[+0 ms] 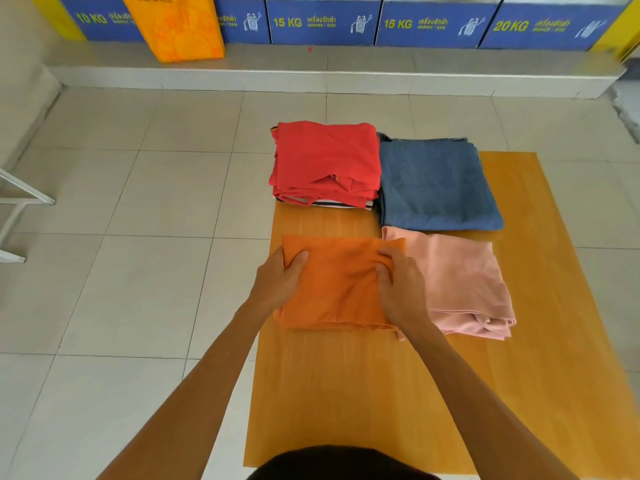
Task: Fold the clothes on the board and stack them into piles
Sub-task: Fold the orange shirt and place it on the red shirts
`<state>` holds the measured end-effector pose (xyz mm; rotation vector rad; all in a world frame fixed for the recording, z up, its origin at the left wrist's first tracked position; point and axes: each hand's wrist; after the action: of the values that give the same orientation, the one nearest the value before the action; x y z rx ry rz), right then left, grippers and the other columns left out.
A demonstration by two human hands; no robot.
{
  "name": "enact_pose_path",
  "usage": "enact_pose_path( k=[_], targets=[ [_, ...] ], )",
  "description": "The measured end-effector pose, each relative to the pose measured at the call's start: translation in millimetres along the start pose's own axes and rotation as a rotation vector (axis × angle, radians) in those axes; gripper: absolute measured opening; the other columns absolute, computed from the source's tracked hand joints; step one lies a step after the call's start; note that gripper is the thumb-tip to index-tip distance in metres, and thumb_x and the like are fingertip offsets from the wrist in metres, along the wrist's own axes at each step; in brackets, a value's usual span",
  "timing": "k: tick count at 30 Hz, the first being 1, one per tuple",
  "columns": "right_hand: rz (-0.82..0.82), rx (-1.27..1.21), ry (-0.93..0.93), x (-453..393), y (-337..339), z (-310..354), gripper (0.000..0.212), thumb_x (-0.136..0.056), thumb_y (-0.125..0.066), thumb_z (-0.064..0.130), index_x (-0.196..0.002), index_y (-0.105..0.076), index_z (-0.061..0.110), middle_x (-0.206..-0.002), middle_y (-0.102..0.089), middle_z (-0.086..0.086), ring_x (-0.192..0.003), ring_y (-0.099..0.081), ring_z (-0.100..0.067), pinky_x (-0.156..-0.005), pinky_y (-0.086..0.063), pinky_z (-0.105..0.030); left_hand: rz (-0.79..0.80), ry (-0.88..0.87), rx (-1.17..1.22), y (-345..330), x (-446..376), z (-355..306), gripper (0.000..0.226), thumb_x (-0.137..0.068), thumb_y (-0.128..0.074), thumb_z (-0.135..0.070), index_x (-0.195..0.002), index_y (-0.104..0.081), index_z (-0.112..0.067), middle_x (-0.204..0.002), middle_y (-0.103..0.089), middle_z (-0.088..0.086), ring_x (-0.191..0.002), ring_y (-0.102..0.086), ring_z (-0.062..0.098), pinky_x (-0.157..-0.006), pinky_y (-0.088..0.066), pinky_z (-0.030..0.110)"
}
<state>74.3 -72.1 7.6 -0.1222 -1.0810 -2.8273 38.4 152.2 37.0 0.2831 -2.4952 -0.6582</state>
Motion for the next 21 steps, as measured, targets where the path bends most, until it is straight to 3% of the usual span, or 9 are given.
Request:
enact_pose_path(
  k=[2, 5, 8, 12, 16, 21],
  targets=[
    [-0.026, -0.003, 0.034, -32, 10, 10, 0.026, -0.102, -0.050, 0.023, -0.128, -0.056, 0.024, -0.111, -0.063, -0.009, -0.091, -0.056, -0.019, -0.074, -0.038, -0.024, -0.036, -0.037, 0.005, 13, -27, -20, 0.065, -0.096, -0.043, -0.057, -0.150, -0.035, -0.021, -0.147, -0.049, 0.006, -0.132, -0.051, 0.032, -0.107, -0.042, 0.048],
    [-0.045, 0.001, 0.091, -82, 21, 29, 0.026, -0.102, -0.052, 0.021, -0.128, -0.057, 0.022, -0.109, -0.062, -0.010, -0.089, -0.053, -0.017, -0.070, -0.035, -0.015, -0.097, -0.125, 0.003, 32, -69, -51, 0.061, -0.098, -0.040, -0.056, -0.149, -0.035, -0.023, -0.146, -0.050, 0.005, -0.131, -0.051, 0.031, -0.106, -0.042, 0.048],
    [-0.060, 0.009, 0.145, -133, 26, 50, 0.026, -0.102, -0.052, 0.026, -0.127, -0.057, 0.025, -0.110, -0.064, -0.007, -0.088, -0.053, -0.015, -0.076, -0.039, -0.025, -0.153, -0.171, 0.010, 50, -109, -78, 0.058, -0.098, -0.040, -0.057, -0.146, -0.039, -0.024, -0.143, -0.053, 0.004, -0.127, -0.054, 0.030, -0.105, -0.044, 0.048],
    [-0.064, -0.008, 0.204, -197, 30, 75, 0.028, -0.102, -0.053, 0.027, -0.129, -0.058, 0.025, -0.114, -0.064, -0.008, -0.093, -0.056, -0.018, -0.079, -0.036, -0.026, -0.204, -0.185, 0.026, 72, -162, -108, 0.059, -0.097, -0.041, -0.059, -0.143, -0.042, -0.023, -0.138, -0.056, 0.003, -0.122, -0.056, 0.029, -0.100, -0.047, 0.045],
    [-0.070, -0.073, 0.184, -250, 25, 92, 0.030, -0.102, -0.054, 0.025, -0.131, -0.060, 0.023, -0.126, -0.063, -0.007, -0.113, -0.058, -0.022, -0.088, -0.036, -0.023, -0.249, -0.164, -0.007, 84, -217, -128, 0.065, -0.094, -0.044, -0.063, -0.139, -0.048, -0.018, -0.134, -0.059, 0.007, -0.118, -0.058, 0.031, -0.099, -0.048, 0.047],
    [-0.030, -0.065, 0.140, -300, 4, 84, 0.032, -0.101, -0.053, 0.026, -0.132, -0.061, 0.023, -0.127, -0.064, -0.008, -0.117, -0.060, -0.025, -0.092, -0.040, -0.025, -0.262, -0.109, -0.052, 78, -266, -127, 0.064, -0.095, -0.044, -0.061, -0.136, -0.051, -0.012, -0.131, -0.060, 0.011, -0.117, -0.058, 0.034, -0.099, -0.048, 0.049]
  ],
)
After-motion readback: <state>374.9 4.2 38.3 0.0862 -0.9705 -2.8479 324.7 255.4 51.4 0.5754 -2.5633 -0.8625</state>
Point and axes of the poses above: each hand's wrist, its own x-axis away from the middle knuckle, its own y-axis out of the back of the hand, z = x × y
